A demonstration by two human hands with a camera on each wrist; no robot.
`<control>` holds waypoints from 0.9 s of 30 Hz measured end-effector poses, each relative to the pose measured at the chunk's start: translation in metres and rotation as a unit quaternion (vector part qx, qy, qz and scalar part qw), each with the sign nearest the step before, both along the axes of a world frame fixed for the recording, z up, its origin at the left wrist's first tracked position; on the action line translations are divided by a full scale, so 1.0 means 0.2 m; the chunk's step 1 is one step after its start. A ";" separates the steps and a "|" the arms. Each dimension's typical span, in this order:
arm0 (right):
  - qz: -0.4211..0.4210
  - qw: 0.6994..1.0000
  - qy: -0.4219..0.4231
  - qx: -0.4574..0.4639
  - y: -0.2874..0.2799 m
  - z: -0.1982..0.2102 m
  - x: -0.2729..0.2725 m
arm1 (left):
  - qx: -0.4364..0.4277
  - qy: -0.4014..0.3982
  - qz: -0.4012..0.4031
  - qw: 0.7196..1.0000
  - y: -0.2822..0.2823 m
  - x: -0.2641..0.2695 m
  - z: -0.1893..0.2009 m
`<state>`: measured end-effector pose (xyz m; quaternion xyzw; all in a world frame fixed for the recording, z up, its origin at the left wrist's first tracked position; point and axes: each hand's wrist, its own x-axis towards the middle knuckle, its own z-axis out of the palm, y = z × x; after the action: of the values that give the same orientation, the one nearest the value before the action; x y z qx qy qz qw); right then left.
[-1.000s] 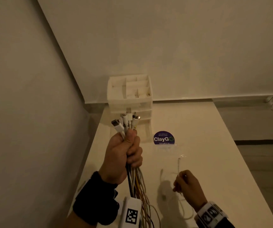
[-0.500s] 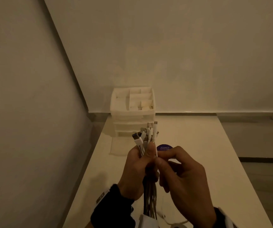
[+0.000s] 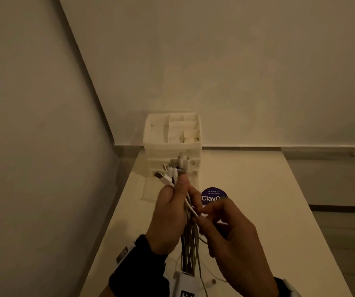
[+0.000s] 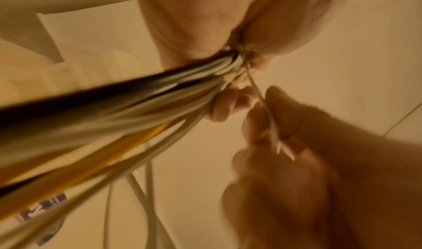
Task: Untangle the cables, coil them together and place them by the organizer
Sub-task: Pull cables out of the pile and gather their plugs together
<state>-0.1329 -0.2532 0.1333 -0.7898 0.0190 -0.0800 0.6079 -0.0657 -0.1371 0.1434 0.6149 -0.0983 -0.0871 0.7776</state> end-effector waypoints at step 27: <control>0.029 0.979 0.177 -0.094 -0.40 -0.28 -0.08 | -0.072 -0.143 0.161 0.974 0.71 0.27 0.22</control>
<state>-0.1486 -0.3335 0.0772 -0.8454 0.0958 0.0768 0.5199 -0.0118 0.0041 0.1883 0.5708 -0.1138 0.1354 0.8018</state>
